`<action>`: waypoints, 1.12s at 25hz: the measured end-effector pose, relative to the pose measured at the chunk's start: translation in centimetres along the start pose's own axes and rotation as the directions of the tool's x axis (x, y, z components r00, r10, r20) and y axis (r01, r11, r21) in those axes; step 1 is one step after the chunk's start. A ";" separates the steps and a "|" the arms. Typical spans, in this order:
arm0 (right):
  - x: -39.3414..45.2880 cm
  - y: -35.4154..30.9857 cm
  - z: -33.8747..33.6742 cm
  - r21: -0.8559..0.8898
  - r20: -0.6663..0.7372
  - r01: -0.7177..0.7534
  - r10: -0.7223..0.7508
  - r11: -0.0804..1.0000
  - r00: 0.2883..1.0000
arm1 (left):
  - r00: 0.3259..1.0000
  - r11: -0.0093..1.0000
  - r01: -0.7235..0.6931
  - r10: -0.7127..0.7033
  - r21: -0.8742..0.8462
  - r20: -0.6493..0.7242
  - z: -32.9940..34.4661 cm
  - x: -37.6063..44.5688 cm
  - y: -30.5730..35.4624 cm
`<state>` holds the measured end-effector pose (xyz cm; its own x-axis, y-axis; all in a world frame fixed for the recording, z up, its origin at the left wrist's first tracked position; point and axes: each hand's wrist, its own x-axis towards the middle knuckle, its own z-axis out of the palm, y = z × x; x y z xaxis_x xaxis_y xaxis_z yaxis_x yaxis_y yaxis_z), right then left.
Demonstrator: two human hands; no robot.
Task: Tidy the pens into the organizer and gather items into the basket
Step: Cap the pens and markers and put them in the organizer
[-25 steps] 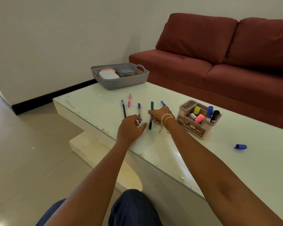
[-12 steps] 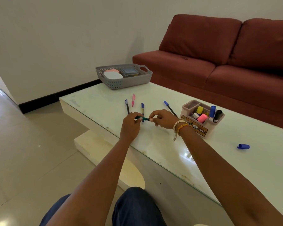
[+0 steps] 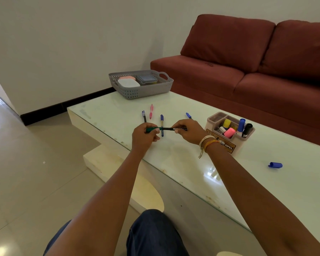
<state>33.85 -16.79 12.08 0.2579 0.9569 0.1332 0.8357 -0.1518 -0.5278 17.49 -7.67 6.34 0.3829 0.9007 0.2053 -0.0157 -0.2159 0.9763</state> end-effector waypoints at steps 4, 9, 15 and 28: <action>-0.2 -0.1 -0.6 -0.024 -0.015 0.037 -0.037 0.999 0.999 | 0.995 0.984 0.079 -0.068 -0.158 0.073 -0.9 0.1 0.4; 0.1 -0.6 -0.5 -0.031 0.025 0.033 -0.033 0.999 0.999 | 0.993 0.988 0.065 -0.051 -0.140 0.106 -0.7 -0.2 0.7; -0.1 -1.2 1.3 0.150 -0.035 -0.010 0.015 0.989 0.999 | 0.992 0.996 0.041 -0.031 -0.080 0.119 -0.9 -0.1 0.3; -1.7 0.2 2.7 0.178 0.029 -0.057 0.052 0.982 0.998 | 0.980 0.992 -0.074 0.053 0.102 0.192 0.3 -0.6 0.1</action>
<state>32.30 -17.78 9.47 0.2871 0.9545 0.0808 0.7199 -0.1594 -0.6755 17.54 -8.36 6.34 0.5521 0.7986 0.2397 0.0502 -0.3188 0.9465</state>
